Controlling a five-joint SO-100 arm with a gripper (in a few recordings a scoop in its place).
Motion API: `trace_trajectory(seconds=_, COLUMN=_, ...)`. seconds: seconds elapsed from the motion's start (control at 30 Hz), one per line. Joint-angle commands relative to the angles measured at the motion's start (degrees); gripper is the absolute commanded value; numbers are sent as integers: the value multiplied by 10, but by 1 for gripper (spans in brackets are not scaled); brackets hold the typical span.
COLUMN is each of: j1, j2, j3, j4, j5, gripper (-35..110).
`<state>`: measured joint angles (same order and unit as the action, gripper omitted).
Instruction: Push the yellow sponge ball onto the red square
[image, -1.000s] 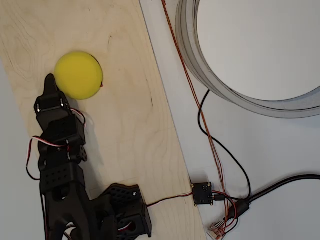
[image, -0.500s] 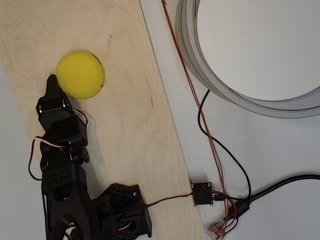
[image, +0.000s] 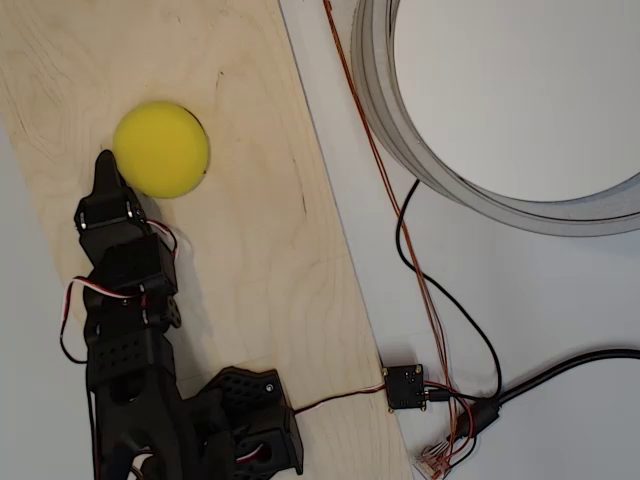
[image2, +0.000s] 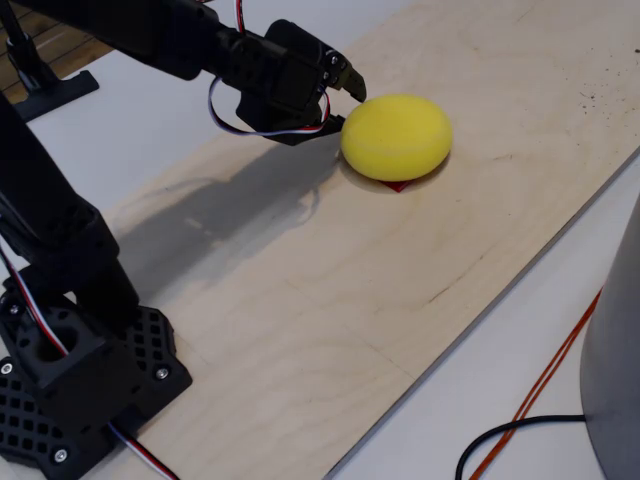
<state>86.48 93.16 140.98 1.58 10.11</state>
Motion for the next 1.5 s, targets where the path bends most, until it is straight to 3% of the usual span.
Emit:
trace_trajectory(seconds=0.0, j1=15, j2=21, j3=8, j4=-3, j5=6, gripper=9)
trace_trajectory(seconds=1.07, j1=-10, j2=32, j3=25, j4=-19, j5=31, gripper=9)
trace_trajectory(seconds=1.47, j1=-6, j2=162, j3=17, j4=-18, j5=20, gripper=9)
